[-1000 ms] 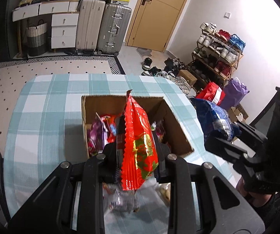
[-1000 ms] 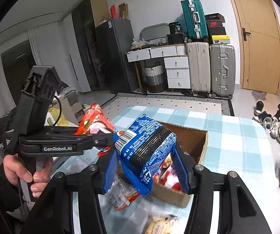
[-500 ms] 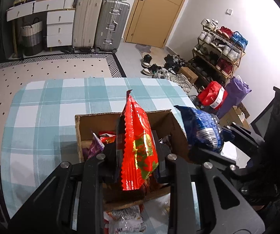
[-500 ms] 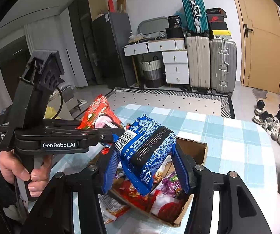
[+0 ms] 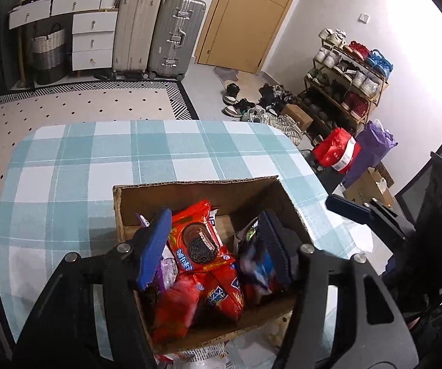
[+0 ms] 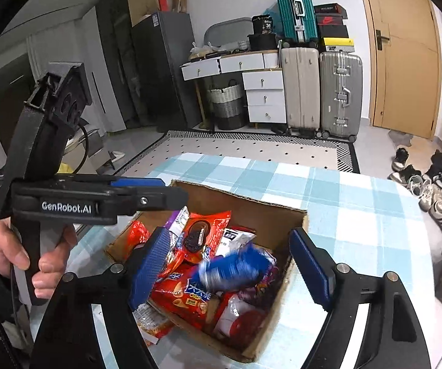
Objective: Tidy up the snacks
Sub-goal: 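Open both grippers to release the red and blue bags into the box, then move both tools back toward the white snack bag and wrapped cake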
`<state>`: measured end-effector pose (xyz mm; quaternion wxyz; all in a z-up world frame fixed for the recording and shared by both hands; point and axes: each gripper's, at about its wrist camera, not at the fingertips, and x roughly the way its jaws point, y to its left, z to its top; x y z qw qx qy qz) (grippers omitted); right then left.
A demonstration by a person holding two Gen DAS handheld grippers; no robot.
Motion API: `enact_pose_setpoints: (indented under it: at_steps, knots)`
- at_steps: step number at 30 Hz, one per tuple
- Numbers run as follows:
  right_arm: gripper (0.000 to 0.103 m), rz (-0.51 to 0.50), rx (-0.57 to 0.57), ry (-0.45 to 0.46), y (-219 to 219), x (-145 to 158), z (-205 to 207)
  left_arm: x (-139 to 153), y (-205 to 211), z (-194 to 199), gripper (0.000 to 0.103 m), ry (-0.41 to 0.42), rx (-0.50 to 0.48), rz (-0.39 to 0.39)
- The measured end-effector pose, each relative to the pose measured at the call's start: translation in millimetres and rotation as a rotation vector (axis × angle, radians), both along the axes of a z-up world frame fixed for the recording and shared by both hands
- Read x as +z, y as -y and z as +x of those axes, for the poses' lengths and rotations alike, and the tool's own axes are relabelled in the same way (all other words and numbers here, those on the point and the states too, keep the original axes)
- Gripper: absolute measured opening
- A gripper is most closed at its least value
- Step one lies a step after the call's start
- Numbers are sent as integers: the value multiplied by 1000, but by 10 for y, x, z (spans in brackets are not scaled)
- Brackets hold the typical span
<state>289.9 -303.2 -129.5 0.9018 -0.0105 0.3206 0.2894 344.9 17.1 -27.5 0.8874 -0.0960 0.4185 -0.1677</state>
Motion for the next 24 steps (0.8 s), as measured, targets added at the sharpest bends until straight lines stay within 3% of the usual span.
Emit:
enact_pose_setpoints:
  at_steps: [6,11,13,15,24]
  knots:
    - [84,18,-15,32,100,99,-99,57,-16,-188,59,14,10,28]
    - [87,19,-13,66,101,213,-303,160,-23,-433,65,46,35,55]
    - [88,19,-13,80,102,262,-380,199,-26,-517,75,54,48,69]
    - [89,21,-14,93,107,308,-462,247,-37,-604,78,69,68,83]
    - [98,30,-47,143,161,531,-805,436,-74,-1016,84,115,117,126]
